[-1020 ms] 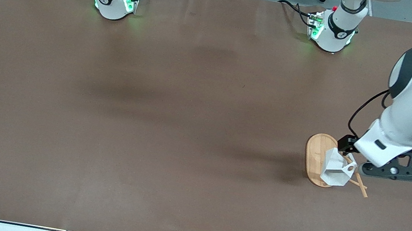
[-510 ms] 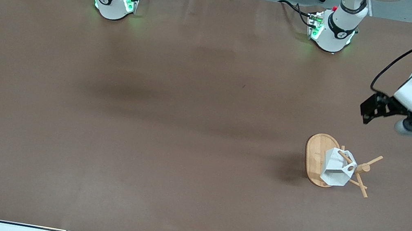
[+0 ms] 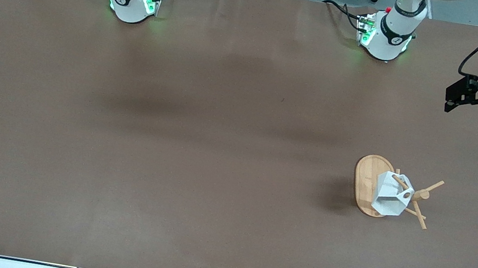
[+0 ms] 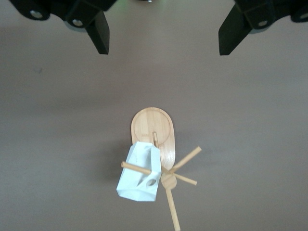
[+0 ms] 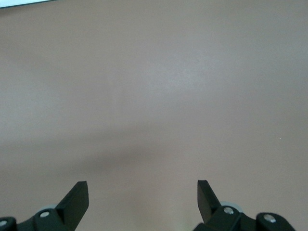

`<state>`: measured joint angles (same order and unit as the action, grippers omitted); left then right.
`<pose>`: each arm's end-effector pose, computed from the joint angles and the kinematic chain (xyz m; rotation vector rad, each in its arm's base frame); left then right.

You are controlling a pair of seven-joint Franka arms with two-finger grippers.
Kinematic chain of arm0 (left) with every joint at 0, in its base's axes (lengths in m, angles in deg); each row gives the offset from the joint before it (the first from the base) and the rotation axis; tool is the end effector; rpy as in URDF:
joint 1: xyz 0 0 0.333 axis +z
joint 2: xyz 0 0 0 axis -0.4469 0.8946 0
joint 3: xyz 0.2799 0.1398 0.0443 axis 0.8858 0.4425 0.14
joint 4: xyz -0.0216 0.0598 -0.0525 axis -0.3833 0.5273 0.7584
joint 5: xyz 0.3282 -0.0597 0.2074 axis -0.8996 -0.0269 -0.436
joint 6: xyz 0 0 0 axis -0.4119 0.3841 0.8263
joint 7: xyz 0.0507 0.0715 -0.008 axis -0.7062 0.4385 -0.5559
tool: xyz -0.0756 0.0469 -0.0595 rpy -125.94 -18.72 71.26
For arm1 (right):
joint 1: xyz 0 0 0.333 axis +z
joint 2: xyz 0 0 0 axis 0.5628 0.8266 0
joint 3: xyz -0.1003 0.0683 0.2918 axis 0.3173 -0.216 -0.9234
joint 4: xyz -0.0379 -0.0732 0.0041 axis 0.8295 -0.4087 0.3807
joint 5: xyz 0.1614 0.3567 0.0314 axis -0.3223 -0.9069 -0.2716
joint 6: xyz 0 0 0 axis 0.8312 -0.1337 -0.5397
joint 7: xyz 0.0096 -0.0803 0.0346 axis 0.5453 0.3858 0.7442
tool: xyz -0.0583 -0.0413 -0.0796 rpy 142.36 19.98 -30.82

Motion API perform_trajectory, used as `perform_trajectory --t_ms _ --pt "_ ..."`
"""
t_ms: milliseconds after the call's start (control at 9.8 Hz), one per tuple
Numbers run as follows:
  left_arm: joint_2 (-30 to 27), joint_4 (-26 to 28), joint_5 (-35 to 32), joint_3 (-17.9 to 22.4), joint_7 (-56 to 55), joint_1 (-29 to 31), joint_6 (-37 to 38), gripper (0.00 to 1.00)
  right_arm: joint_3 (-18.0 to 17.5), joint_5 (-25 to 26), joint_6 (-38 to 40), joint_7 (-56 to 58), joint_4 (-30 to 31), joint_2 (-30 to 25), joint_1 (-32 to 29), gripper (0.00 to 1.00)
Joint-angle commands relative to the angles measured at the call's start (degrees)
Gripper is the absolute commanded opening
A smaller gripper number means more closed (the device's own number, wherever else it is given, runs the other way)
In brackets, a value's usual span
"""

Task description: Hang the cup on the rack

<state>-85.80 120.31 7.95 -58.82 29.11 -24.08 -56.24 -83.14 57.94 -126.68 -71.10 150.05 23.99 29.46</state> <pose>0.5238 -0.0591 0.6486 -3.1034 0.1738 0.0155 0.5478 -0.0416 0.6803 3.1236 -0.2331 0.0482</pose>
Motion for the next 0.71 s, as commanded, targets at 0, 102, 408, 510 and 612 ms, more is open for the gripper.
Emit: perform_trajectory --t_ms 0,102,408,510,612 --pt "-2.9 4.2 1.7 1.9 1.0 -0.5 1.1 1.00 -0.2 -0.5 0.3 0.1 0.5 -0.6 -0.5 1.00" --pt "-3.2 4.2 1.0 1.5 0.8 -0.6 1.9 1.00 -0.2 -0.5 0.3 0.1 0.5 -0.6 -0.5 1.00" --pt "-3.1 3.9 1.0 1.6 0.9 -1.1 1.9 1.00 -0.2 -0.6 0.4 0.1 0.5 -0.6 -0.5 1.00" --pt "-3.1 3.8 0.9 1.8 0.9 -1.3 1.9 1.00 -0.2 -0.6 0.4 0.0 0.5 -0.6 -0.5 1.00" --pt "-3.0 3.8 0.9 1.8 0.9 -1.9 1.9 1.00 -0.2 -0.5 0.7 0.0 0.5 -0.6 -0.5 1.00"
